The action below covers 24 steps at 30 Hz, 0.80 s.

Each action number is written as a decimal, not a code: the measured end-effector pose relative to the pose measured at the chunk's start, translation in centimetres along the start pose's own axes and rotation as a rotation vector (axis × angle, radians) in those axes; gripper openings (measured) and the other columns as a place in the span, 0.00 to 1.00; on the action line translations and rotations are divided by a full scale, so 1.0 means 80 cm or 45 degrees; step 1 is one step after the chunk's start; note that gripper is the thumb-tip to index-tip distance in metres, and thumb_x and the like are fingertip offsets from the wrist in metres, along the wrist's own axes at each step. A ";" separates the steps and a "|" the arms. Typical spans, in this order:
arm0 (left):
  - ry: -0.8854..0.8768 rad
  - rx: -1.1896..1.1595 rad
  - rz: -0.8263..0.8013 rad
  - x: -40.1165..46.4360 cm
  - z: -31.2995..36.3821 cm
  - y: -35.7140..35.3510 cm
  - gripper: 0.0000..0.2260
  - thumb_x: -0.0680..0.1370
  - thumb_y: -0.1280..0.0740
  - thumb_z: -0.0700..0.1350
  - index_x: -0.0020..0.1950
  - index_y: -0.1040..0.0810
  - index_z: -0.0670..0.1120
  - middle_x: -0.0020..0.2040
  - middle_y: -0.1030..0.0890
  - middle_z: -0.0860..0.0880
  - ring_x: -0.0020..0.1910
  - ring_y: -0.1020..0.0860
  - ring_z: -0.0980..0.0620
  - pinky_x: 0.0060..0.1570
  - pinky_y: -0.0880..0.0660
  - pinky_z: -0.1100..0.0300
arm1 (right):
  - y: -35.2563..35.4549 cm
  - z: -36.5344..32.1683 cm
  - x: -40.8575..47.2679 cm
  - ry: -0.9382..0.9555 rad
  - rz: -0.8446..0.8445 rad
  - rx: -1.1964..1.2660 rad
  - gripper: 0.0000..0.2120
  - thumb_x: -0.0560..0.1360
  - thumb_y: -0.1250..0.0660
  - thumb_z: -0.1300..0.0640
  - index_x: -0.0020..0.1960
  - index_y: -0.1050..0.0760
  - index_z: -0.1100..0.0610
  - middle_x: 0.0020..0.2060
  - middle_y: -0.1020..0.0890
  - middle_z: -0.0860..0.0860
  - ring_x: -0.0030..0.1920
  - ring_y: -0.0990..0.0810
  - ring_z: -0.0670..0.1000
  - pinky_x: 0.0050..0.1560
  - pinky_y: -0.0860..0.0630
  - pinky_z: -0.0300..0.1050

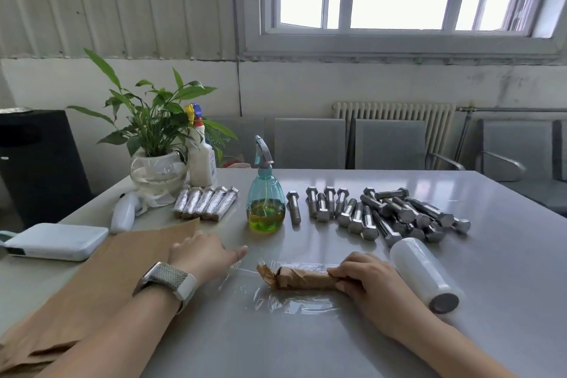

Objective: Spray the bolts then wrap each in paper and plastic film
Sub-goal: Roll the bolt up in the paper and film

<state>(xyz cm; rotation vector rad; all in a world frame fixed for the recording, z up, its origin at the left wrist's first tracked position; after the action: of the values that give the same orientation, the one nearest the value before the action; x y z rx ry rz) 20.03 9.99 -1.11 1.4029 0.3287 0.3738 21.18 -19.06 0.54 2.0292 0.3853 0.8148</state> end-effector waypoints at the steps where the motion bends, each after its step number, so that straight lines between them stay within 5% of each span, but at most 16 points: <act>1: -0.005 -0.012 -0.007 0.000 0.001 0.000 0.27 0.75 0.43 0.72 0.37 0.23 0.49 0.53 0.20 0.48 0.55 0.23 0.46 0.54 0.31 0.54 | 0.000 0.000 0.000 0.001 -0.002 0.003 0.08 0.76 0.29 0.57 0.53 0.16 0.48 0.46 0.19 0.43 0.50 0.22 0.48 0.54 0.28 0.45; 8: -0.033 -0.029 -0.025 -0.006 0.011 0.005 0.11 0.75 0.37 0.53 0.41 0.25 0.46 0.49 0.18 0.49 0.50 0.22 0.47 0.54 0.30 0.55 | -0.002 0.001 0.001 -0.005 -0.020 0.004 0.09 0.77 0.30 0.56 0.54 0.16 0.49 0.47 0.19 0.43 0.51 0.22 0.48 0.55 0.28 0.45; 10: -0.015 -0.366 -0.011 -0.001 0.008 0.008 0.08 0.76 0.35 0.48 0.40 0.23 0.46 0.42 0.17 0.46 0.39 0.20 0.49 0.43 0.24 0.59 | -0.002 0.000 0.001 -0.002 -0.022 0.006 0.09 0.77 0.30 0.56 0.55 0.16 0.49 0.47 0.19 0.43 0.51 0.22 0.48 0.56 0.28 0.44; 13: 0.005 -0.885 -0.014 0.002 0.001 0.008 0.10 0.79 0.33 0.45 0.40 0.26 0.43 0.27 0.19 0.47 0.23 0.22 0.53 0.22 0.31 0.66 | -0.001 0.001 0.001 -0.005 -0.026 0.004 0.09 0.77 0.30 0.56 0.55 0.16 0.49 0.47 0.19 0.43 0.51 0.22 0.48 0.56 0.29 0.43; 17: -0.111 -0.944 0.114 -0.001 0.005 0.021 0.11 0.78 0.31 0.48 0.41 0.25 0.43 0.22 0.22 0.50 0.18 0.26 0.54 0.23 0.33 0.62 | -0.001 0.000 0.001 -0.013 -0.032 0.003 0.09 0.77 0.30 0.56 0.55 0.16 0.49 0.47 0.19 0.43 0.52 0.22 0.47 0.56 0.29 0.43; 24: -0.049 -1.621 -0.081 -0.025 0.036 0.028 0.09 0.78 0.31 0.43 0.43 0.27 0.39 0.20 0.29 0.51 0.16 0.34 0.58 0.18 0.39 0.70 | -0.001 0.000 0.002 -0.027 -0.045 0.003 0.09 0.77 0.31 0.55 0.55 0.16 0.48 0.49 0.19 0.44 0.54 0.23 0.47 0.58 0.29 0.42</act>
<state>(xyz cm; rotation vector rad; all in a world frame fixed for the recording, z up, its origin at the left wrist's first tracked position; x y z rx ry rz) 19.41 6.82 1.51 0.1499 0.0498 0.3870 21.31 -18.95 0.53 2.0263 0.4094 0.7712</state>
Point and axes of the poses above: each hand's wrist, its own x-axis towards the middle knuckle, its own y-axis out of the back of the hand, z = x × y, the point moved 10 cm from there along x, towards the middle knuckle
